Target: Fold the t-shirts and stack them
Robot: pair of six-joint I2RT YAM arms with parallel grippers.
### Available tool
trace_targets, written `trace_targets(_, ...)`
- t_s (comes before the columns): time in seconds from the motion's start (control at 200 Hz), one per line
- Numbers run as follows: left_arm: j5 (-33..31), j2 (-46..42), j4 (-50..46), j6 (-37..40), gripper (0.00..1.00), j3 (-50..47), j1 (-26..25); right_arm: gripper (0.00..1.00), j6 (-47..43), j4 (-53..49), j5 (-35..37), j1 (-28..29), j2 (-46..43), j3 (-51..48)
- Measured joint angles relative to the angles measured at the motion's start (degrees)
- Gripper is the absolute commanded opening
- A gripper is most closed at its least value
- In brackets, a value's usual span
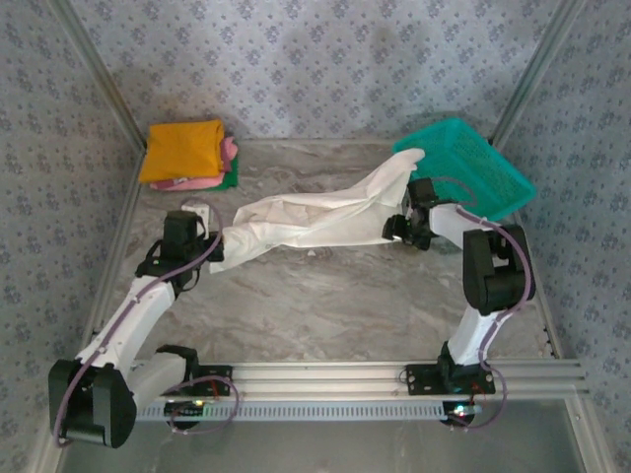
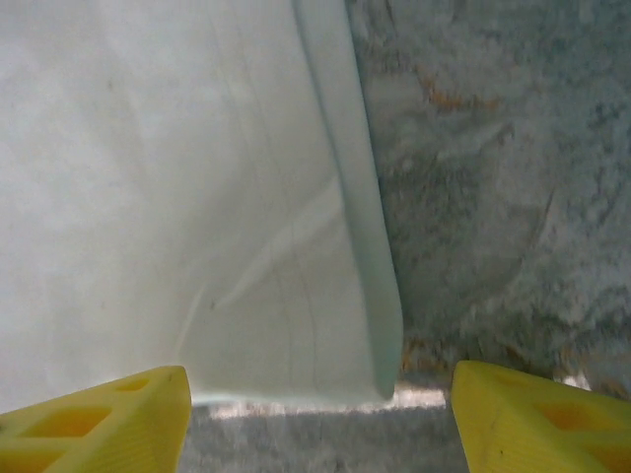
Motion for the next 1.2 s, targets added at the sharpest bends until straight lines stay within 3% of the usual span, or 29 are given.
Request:
trace_targets(0.2, 0.0, -0.1, 2.8, -1.7, 0.00, -3.1, 0.0, 0.49, 0.0, -1.0, -0.2, -1.4, 2.4, 1.8)
trace_targets(0.295, 0.0, 0.3, 3.9, -2.1, 0.00, -3.1, 0.0, 0.28, -0.7, -2.8, 0.1, -1.7, 3.3, 3.3)
trace_targets(0.375, 0.0, 0.8, 4.9, -2.1, 0.00, -3.0, 0.0, 0.00, -0.9, -2.1, -0.2, -1.9, 4.2, 4.3)
trace_targets(0.62, -0.2, 1.2, 6.3, -1.9, 0.00, -1.6, 0.2, 0.00, -1.3, 2.3, -7.7, -2.3, 1.9, 5.9)
trace_targets(0.889, -0.7, -3.1, 6.3, -1.5, 0.00, 2.9, 1.0, 0.00, -1.6, -0.7, -10.3, -3.8, -15.6, 8.8)
trace_targets(1.039, -0.8, -5.1, 3.8, 1.0, 0.00, 12.1, 1.4, 0.00, -1.9, -4.5, -11.3, -6.1, -24.1, 17.0)
trace_targets(1.199, 0.5, -1.3, 3.0, 3.3, 0.00, 26.7, 1.7, 0.00, -2.8, -6.5, -11.8, -8.6, -25.5, 29.7)
